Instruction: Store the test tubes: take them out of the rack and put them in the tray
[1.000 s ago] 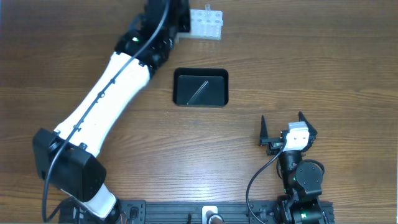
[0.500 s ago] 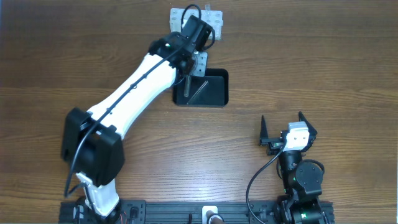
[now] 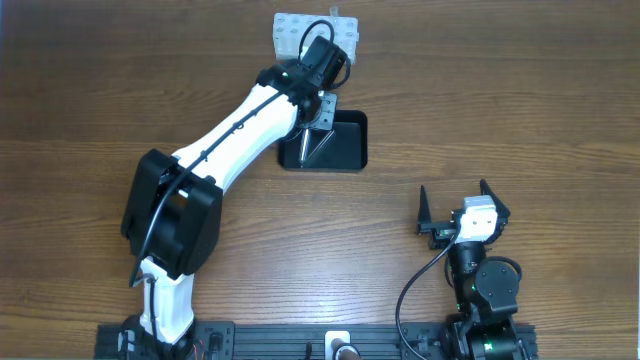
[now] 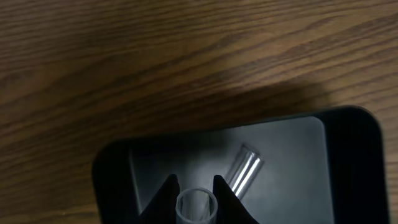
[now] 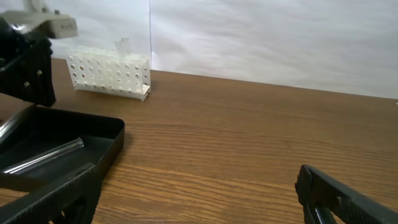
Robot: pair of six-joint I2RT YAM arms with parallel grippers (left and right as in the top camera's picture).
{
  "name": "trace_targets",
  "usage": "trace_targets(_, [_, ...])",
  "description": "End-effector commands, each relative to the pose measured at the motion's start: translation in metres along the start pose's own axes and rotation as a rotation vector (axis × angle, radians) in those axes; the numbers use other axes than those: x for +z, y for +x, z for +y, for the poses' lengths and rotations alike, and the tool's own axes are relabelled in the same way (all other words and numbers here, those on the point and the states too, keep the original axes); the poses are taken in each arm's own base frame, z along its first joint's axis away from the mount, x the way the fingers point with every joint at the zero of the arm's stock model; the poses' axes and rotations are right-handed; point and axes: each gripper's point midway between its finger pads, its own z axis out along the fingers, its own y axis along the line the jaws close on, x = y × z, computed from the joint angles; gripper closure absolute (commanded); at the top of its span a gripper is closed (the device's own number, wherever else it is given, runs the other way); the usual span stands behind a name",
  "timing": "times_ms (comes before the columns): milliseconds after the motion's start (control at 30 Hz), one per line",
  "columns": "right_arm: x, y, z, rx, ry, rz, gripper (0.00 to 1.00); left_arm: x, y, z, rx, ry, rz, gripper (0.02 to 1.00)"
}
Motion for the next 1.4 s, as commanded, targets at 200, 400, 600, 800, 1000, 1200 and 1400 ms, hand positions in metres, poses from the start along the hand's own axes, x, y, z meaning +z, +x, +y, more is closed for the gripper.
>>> trace_targets(200, [0.0,0.003,-0.003,-0.001,0.015,0.007,0.009,0.021,0.0,0.018,-0.044,-0.022,0.034,0.956])
trace_targets(400, [0.0,0.003,-0.003,-0.001,0.015,0.007,0.007,0.022,-0.001,0.023,-0.055,-0.026,0.036,0.884])
trace_targets(600, [0.0,0.003,-0.003,-0.001,0.015,0.007,0.009,0.029,0.006,0.017,-0.055,0.005,0.065,0.855])
trace_targets(800, [0.0,0.003,-0.003,-0.001,0.015,0.007,0.009,0.032,0.008,0.017,-0.057,0.007,0.073,0.737])
trace_targets(1000, [0.0,0.003,-0.003,-0.001,0.015,0.007,0.009,0.023,0.002,0.017,-0.059,0.009,0.05,0.575])
trace_targets(1200, [0.0,0.003,-0.003,-0.001,0.015,0.007,0.007,-0.057,-0.051,0.03,-0.094,-0.017,-0.194,0.251])
trace_targets(1400, [0.0,0.003,-0.003,-0.001,0.015,0.007,0.009,-0.195,-0.117,0.062,-0.119,-0.055,-0.612,0.02])
